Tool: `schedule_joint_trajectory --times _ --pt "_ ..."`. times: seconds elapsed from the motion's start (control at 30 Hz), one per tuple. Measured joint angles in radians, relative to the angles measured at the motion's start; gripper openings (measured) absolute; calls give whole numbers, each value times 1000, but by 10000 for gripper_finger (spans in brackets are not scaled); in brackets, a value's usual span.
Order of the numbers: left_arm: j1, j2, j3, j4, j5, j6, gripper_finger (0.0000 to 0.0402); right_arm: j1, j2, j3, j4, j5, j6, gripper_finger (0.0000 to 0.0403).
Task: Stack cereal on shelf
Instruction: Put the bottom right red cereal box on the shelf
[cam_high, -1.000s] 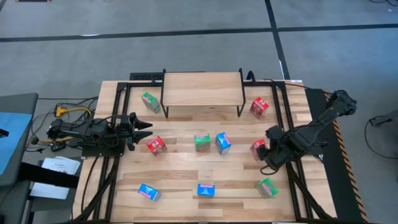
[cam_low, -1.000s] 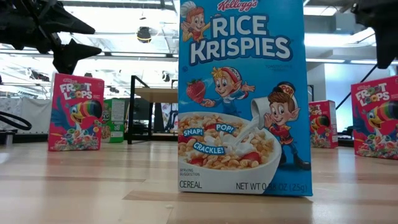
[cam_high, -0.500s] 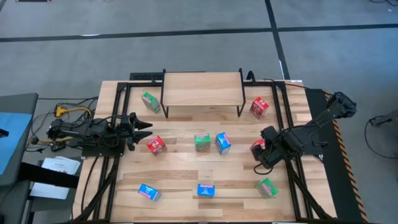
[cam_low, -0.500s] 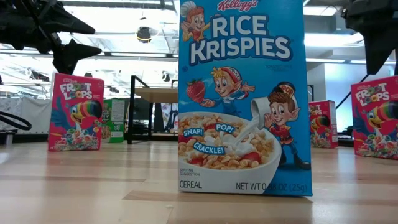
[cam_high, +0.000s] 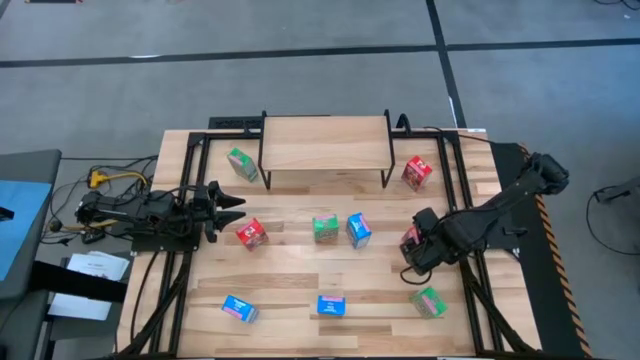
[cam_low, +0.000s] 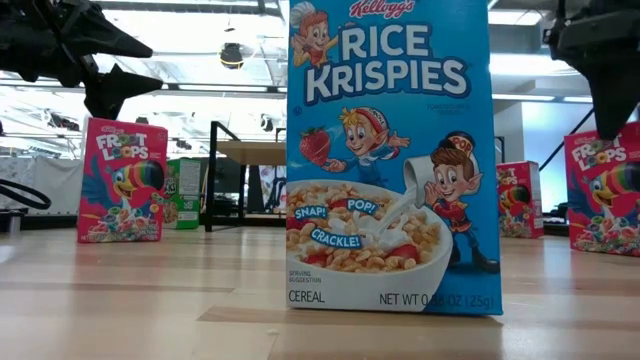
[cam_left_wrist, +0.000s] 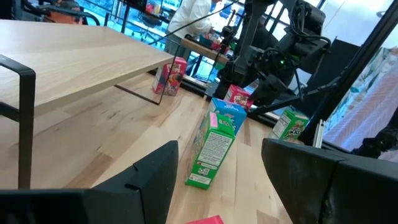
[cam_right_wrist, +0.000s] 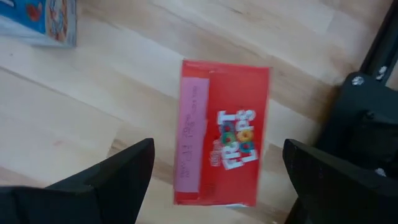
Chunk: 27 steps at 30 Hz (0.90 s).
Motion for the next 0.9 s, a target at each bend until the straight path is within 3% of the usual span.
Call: schedule_joint_trajectory --times 0.27,0.67,0.9 --pt "0 0 0 0 0 0 222 -14 38 0 12 -33 -48 364" --pt "0 0 0 -1 0 -1 222 -14 38 0 24 -36 -49 293" --pt "0 0 0 -1 0 -2 222 -14 38 0 24 -56 -49 285"
